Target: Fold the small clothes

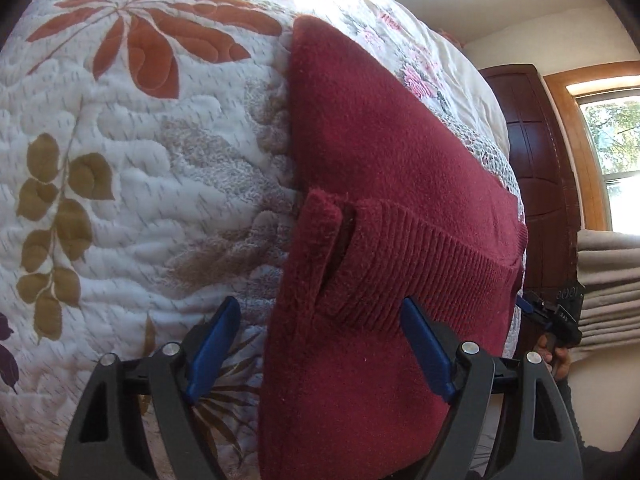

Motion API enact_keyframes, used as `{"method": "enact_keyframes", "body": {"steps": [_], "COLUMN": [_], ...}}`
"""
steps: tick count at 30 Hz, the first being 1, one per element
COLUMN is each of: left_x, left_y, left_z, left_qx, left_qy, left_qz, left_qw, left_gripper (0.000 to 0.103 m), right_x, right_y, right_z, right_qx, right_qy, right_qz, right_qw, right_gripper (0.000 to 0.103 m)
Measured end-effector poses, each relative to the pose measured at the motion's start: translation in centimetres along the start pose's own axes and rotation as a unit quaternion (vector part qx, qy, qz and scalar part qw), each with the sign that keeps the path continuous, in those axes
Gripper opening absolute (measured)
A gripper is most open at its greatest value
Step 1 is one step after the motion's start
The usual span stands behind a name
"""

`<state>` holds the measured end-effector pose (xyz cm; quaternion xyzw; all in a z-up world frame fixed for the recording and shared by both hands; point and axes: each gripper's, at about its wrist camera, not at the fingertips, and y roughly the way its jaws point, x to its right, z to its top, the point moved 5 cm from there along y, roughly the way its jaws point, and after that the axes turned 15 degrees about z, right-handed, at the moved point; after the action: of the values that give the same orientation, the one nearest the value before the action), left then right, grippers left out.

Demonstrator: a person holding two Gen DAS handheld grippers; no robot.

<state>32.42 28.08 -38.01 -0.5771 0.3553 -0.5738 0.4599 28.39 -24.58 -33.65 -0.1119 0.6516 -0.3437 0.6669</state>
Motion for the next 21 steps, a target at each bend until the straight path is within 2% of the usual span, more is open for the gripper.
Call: {"method": "enact_keyframes", "body": {"steps": [1, 3, 4, 5, 11, 18, 20, 21], "left_x": [0.1, 0.1, -0.1, -0.2, 0.0, 0.3, 0.6, 0.6], "left_y": [-0.4, -1.0, -1.2, -1.4, -1.9, -2.1, -2.4, -2.5], "left_z": [0.0, 0.0, -0.2, -0.3, -0.7, -0.7, -0.8, -1.0], "left_qx": [0.009, 0.013, 0.013, 0.014, 0.027, 0.038, 0.044, 0.048], "left_qy": [0.003, 0.004, 0.002, 0.002, 0.013, 0.005, 0.006, 0.005], "left_qz": [-0.005, -0.01, -0.003, -0.002, 0.005, 0.018, 0.024, 0.026], "left_qw": [0.9999, 0.9999, 0.9999, 0.9999, 0.9995, 0.9991, 0.9987, 0.9985], "left_gripper": [0.078, 0.044, 0.031, 0.025, 0.014, 0.011, 0.009, 0.009], "right_x": [0.1, 0.3, 0.2, 0.0, -1.4, -2.1, -2.5, -2.7], "right_y": [0.0, 0.2, 0.3, 0.6, 1.6, 3.5, 4.1, 4.3], "right_z": [0.1, 0.2, 0.3, 0.3, 0.5, 1.0, 1.1, 1.1], "right_qx": [0.001, 0.0, -0.003, -0.006, -0.025, -0.053, -0.058, -0.06], "right_qy": [0.002, 0.001, 0.0, -0.004, -0.054, -0.096, -0.1, -0.101], "right_qz": [-0.001, -0.005, -0.006, -0.007, -0.032, -0.044, -0.038, -0.034], "right_qw": [1.0, 1.0, 1.0, 1.0, 0.998, 0.993, 0.993, 0.993], "right_gripper": [0.059, 0.059, 0.059, 0.059, 0.062, 0.062, 0.06, 0.054]}}
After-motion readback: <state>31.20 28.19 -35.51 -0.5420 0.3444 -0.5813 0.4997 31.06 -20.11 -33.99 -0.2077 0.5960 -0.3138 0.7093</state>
